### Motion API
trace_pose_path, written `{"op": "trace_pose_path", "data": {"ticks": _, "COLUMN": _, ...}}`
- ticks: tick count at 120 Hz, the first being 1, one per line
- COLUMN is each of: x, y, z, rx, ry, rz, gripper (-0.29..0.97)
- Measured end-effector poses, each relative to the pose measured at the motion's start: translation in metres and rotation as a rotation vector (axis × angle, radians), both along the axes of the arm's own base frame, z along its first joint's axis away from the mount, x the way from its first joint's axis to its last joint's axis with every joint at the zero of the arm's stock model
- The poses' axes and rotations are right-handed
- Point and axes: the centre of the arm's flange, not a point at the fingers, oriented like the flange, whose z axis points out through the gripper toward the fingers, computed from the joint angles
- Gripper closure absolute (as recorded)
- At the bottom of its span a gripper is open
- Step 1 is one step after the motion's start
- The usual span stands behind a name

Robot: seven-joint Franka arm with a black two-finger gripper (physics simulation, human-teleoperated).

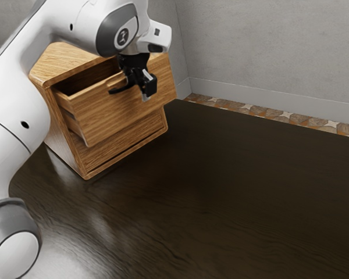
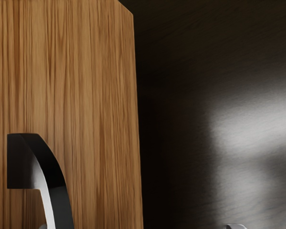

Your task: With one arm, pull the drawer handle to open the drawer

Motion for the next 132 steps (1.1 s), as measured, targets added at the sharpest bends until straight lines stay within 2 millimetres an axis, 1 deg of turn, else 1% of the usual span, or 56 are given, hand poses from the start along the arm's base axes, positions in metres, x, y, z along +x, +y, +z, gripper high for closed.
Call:
{"op": "trace_pose_path", "data": {"ticks": 16, "x": -0.001, "y": -0.01, "z": 0.001, "rx": -0.005, "ry": 0.005, "rz": 0.0, "gripper": 0.25}}
{"op": "trace_pose_path", "data": {"ticks": 34, "x": -0.003, "y": -0.022, "z": 0.005, "rx": -0.014, "ry": 0.005, "rz": -0.003, "gripper": 0.27}}
{"op": "trace_pose_path", "data": {"ticks": 57, "x": -0.008, "y": -0.035, "z": 0.009, "rx": -0.031, "ry": 0.009, "rz": 0.0, "gripper": 0.25}}
{"op": "trace_pose_path", "data": {"ticks": 94, "x": -0.011, "y": -0.059, "z": 0.011, "rx": -0.056, "ry": 0.019, "rz": 0.002, "gripper": 0.25}}
{"op": "trace_pose_path", "data": {"ticks": 108, "x": -0.014, "y": -0.071, "z": 0.014, "rx": -0.064, "ry": 0.017, "rz": -0.001, "gripper": 0.26}}
{"op": "trace_pose_path", "data": {"ticks": 132, "x": -0.017, "y": -0.091, "z": 0.015, "rx": -0.072, "ry": 0.018, "rz": -0.001, "gripper": 0.25}}
